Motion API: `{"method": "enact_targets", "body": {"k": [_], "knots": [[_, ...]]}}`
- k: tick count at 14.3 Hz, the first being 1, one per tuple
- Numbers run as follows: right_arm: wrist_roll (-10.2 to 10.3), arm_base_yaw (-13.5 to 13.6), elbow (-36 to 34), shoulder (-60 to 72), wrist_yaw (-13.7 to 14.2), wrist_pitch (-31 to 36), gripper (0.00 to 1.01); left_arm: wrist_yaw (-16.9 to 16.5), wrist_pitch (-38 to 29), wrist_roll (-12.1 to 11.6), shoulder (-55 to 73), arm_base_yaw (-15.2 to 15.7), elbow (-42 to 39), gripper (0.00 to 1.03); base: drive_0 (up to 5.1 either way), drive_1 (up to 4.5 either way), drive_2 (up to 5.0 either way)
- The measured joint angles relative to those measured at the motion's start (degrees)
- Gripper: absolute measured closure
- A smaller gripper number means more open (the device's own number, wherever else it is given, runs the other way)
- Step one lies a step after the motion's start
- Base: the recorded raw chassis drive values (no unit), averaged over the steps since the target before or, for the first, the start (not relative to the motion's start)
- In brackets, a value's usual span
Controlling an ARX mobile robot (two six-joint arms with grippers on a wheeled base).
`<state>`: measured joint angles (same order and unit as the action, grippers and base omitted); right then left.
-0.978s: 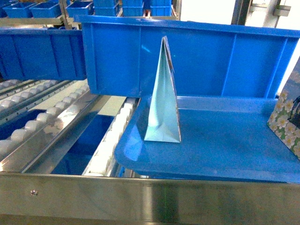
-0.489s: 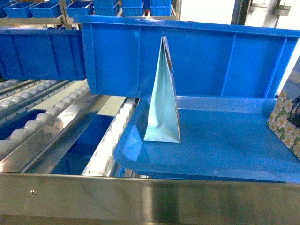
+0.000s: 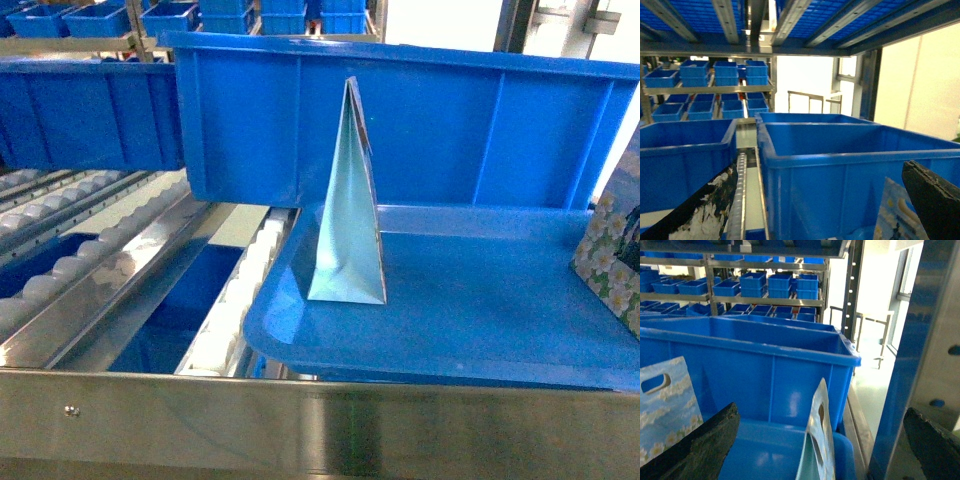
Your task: Move flower gift bag to table near conveyor
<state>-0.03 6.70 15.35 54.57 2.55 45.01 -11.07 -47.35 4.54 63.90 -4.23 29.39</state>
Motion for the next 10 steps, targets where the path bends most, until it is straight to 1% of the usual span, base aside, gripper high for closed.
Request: {"method": "enact_targets", "body": {"k": [1,2,3,4,5,7,9,10], "knots": [[0.0,0.07,2.47,3.5,0.02,1.92,0.03,0.5,0.35,-0.68,3.96,-3.37,4.26,0.05,0.0,0.0,0.0],[0.0,0.42,5.05,6.67,1.4,2.6,0.03,1.75,1.95,-2.47,7.02,-7.02,8.0,0.05,0.0,0.0,0.0],[-0.02,0.55,5.95,7.58,1.97,2.16,0.03,1.81,2.29,-3.58,8.07,-8.81,8.98,0.05,0.0,0.0,0.0],[-0.02,0.63,5.95,7.58,2.05,2.08,0.03,1.84,2.54,-4.11,8.11,-9.07,8.83,0.05,0.0,0.0,0.0],[-0.02,0.74,5.95,7.45,2.21,2.16,0.03,2.12,2.27,-4.59,8.02,-8.59,8.83,0.05,0.0,0.0,0.0],[-0.11,0.79,6.05,8.57,1.75,2.56,0.03,2.25,2.34,-4.81,7.96,-8.52,8.83,0.05,0.0,0.0,0.0],[-1.11,0.85,7.34,11.47,1.57,3.65,0.03,2.25,2.32,-4.9,7.96,-8.52,8.83,0.05,0.0,0.0,0.0],[-1.14,0.79,8.72,13.14,1.44,4.09,0.03,2.25,2.32,-4.96,7.96,-8.52,8.83,0.05,0.0,0.0,0.0]]}}
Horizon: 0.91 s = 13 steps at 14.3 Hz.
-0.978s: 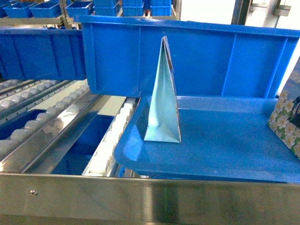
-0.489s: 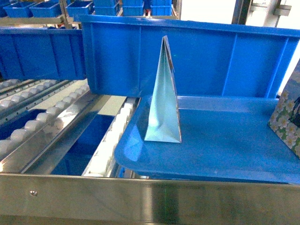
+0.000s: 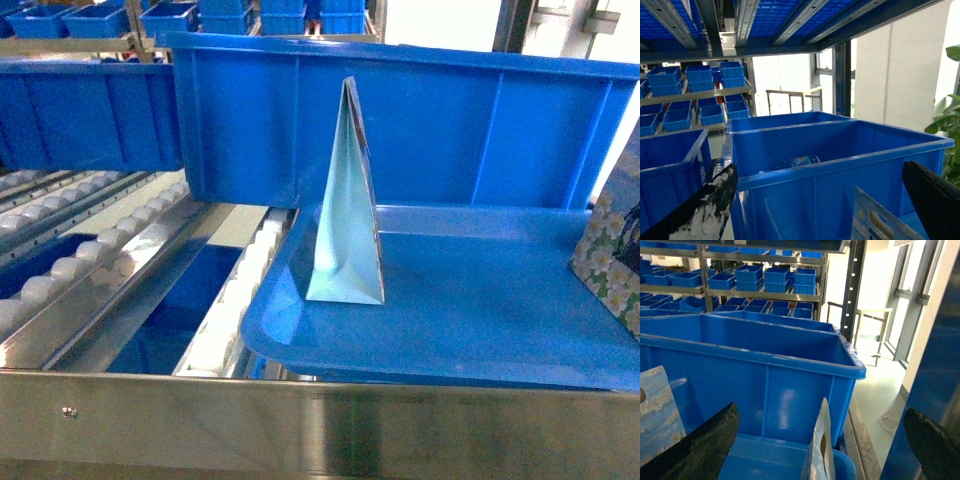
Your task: Move flower gift bag to table near conveyor
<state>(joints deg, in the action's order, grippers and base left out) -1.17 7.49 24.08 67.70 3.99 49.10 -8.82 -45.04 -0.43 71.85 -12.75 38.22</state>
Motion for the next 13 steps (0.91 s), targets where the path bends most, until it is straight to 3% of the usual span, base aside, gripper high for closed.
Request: {"method": "enact_targets", "body": {"k": [3,6,7,13], "knots": [[0.11,-1.44,5.92,7.23,-2.84,-2.89,0.03,-0.02,0.0,-0.02,0.0,-0.09,0.0,0.05,0.0,0.0,0.0],[1.09,-4.5,12.83,13.07,-3.15,-5.97,0.03,-0.04,-0.02,-0.02,0.0,-0.07,0.0,0.05,0.0,0.0,0.0],[1.81,-5.79,15.61,15.65,-5.57,-8.74,0.03,-0.02,0.0,-0.02,0.0,-0.07,0.0,0.05,0.0,0.0,0.0],[3.5,-6.56,16.72,20.09,-8.57,-12.26,0.03,-0.02,-0.04,-0.04,0.0,-0.07,0.0,0.05,0.0,0.0,0.0]]}}
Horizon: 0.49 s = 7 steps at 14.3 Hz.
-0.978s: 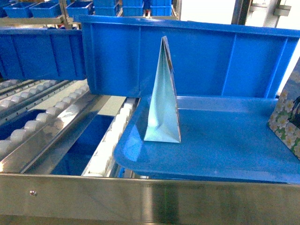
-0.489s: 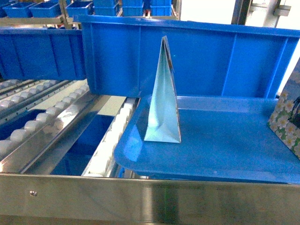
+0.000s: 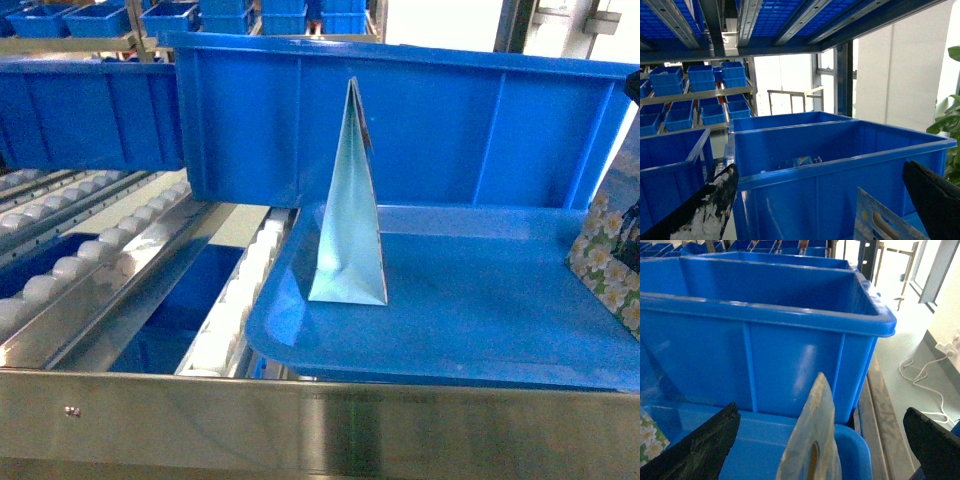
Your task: Move flower gift bag to table near conveyor
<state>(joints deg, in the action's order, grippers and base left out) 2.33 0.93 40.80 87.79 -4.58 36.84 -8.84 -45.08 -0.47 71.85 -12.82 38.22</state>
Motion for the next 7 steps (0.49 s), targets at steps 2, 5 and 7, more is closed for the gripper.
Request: {"method": "enact_targets", "body": {"k": [2,5,7], "knots": [[0.2,-0.55,0.39,0.68,-0.76,-1.42,0.11,0.02,0.04,0.02,0.0,0.02,0.0,0.05,0.0,0.0,0.0],[0.13,-0.94,0.17,0.44,-0.57,-1.11,0.47,0.0,0.02,0.02,0.0,0.0,0.0,0.05,0.0,0.0,0.0],[-0.5,-0.48,-0.83,-1.42,-0.2,-0.5,0.91,0.02,0.04,0.02,0.0,0.02,0.0,0.05,0.0,0.0,0.0]]}}
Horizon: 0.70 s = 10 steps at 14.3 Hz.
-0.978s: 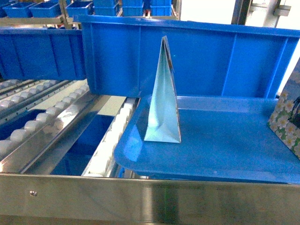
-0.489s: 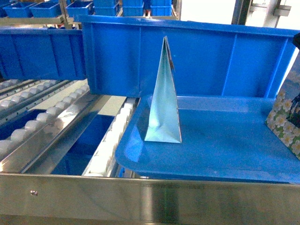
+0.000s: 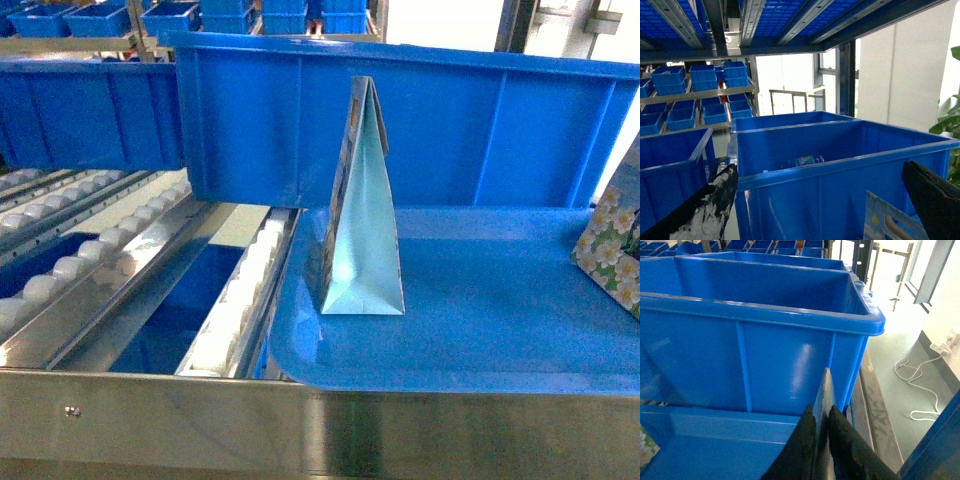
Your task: Move flower gift bag to table near conveyor
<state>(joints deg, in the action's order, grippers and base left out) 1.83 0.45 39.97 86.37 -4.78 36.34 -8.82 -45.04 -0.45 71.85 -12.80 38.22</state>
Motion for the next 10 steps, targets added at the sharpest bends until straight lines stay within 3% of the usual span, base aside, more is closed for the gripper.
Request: {"method": "enact_targets", "body": {"k": [1,10], "knots": [[-0.39,0.13,-0.39,-0.68,0.02,0.04,0.98,0.0,0.0,-0.02,0.0,0.0,0.0,0.05,0.0,0.0,0.0],[-0.09,1.44,-2.16,-4.63,-1.16,-1.73,0.98,-0.02,-0.02,-0.02,0.0,-0.02,0.0,0.05,0.0,0.0,0.0]]}}
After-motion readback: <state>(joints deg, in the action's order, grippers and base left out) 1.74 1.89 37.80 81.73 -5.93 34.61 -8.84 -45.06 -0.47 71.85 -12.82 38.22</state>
